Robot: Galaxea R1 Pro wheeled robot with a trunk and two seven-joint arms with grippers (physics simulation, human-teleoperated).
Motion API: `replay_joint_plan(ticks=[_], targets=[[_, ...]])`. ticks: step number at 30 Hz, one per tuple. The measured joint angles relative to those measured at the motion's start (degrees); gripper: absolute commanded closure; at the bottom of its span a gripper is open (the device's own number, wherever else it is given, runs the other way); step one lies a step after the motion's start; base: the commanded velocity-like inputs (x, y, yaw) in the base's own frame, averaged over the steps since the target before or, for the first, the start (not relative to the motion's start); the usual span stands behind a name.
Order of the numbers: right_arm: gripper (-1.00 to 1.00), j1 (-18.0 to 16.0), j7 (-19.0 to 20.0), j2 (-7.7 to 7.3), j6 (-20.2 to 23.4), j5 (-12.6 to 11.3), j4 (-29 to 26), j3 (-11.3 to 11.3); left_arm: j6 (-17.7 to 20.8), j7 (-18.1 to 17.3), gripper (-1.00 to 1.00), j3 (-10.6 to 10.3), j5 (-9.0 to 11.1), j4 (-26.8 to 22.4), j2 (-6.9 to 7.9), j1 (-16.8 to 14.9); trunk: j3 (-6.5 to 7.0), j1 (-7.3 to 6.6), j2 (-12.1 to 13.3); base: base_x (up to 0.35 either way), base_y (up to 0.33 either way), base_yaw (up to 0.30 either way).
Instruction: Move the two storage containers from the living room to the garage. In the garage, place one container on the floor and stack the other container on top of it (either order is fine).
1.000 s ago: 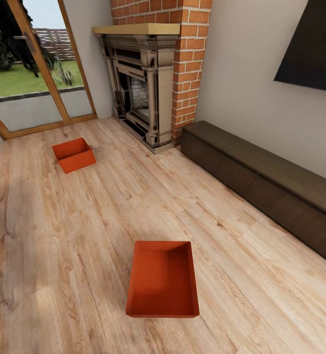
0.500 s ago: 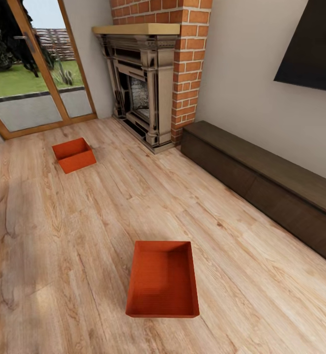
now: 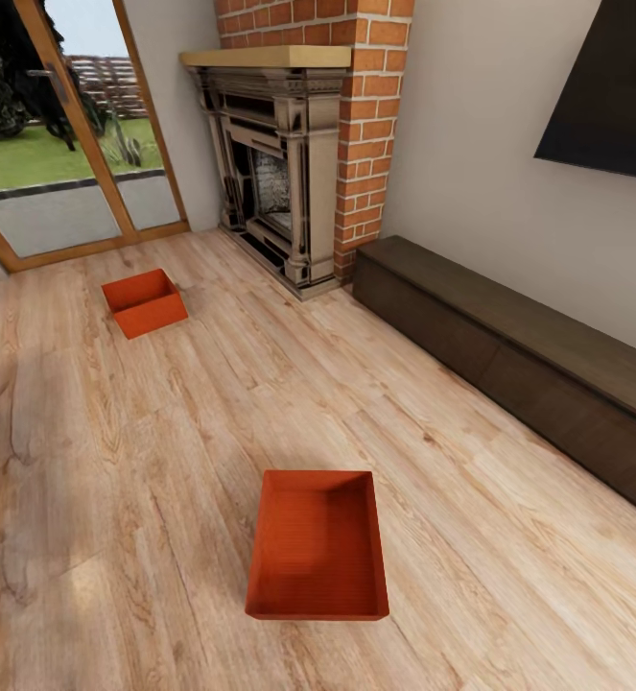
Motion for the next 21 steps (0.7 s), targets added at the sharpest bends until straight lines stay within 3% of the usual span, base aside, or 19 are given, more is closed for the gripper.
replay_joint_plan(ticks=[1,5,6,8,9,10,11,13,15,17,18,21], targets=[[-1.0,-2.3,-1.6,-0.26,0.1,-0.5,-0.9,0.0,0.5,0.8,-1.0,0.3,0.5,-2.5,1.12,-0.1,0.0,0.0,0.0,0.0,0.0,0.0],[-1.0,-8.0,-4.4,-0.12,0.3,-0.9,-1.6,0.1,4.5,5.8,-1.0,0.5,2.0,-7.3,2.22,-1.8,0.01,0.0,0.0,0.0,0.0,0.0],[-1.0,-11.4,-5.6,0.03,0.4,-1.0,-1.8,0.1,7.7,8.8,-1.0,0.7,2.3,-8.8,2.38,-4.3,0.0,0.0,0.0,0.0,0.0,0.0],[-1.0,-16.3,-6.8,0.37,0.4,-1.0,-1.9,0.2,10.9,11.4,-1.0,0.6,2.5,-9.5,2.46,-8.8,0.02,0.0,0.0,0.0,0.0,0.0],[-1.0,-20.4,-7.9,2.84,0.6,-1.1,-1.4,0.1,13.1,13.2,-1.0,0.7,2.9,-8.4,2.38,-13.2,-0.02,0.0,0.0,0.0,0.0,0.0],[-1.0,-27.5,-8.1,4.24,0.6,-0.9,-1.9,0.4,13.3,13.4,-1.0,0.6,2.9,-7.9,2.11,-20.9,-0.01,0.0,0.0,0.0,0.0,0.0],[-1.0,-30.8,-8.1,4.94,0.6,-0.9,-1.9,0.4,13.3,13.4,-1.0,0.5,2.7,-7.7,1.88,-27.2,0.01,0.0,0.0,0.0,0.0,0.0],[-1.0,-29.5,-8.1,7.42,0.5,-0.7,-1.9,0.4,13.4,13.5,-1.0,0.5,2.6,-7.3,0.55,-28.1,-0.01,0.0,0.0,0.0,0.0,0.0],[-1.0,-30.3,-8.0,12.83,0.2,-0.4,-2.0,1.0,13.3,13.6,-1.0,0.2,2.2,-7.0,-4.01,-30.9,0.0,0.0,0.0,0.0,0.0,0.0],[-1.0,-30.5,-7.7,15.99,0.0,0.6,-2.0,1.2,13.1,13.5,-1.0,0.0,0.6,-6.9,-6.87,-31.7,0.0,0.0,0.0,0.0,0.0,0.0],[-1.0,-30.6,-7.6,18.11,-0.1,2.1,-2.0,1.7,12.9,13.5,-1.0,0.0,-2.0,-6.9,-8.72,-32.0,0.0,0.0,0.0,0.0,0.0,0.0],[-1.0,-30.7,-7.4,20.52,-0.7,5.3,-2.0,2.1,11.9,13.6,-1.0,0.0,-7.4,-6.8,-10.55,-32.3,0.0,0.0,0.0,0.0,0.0,0.0]])
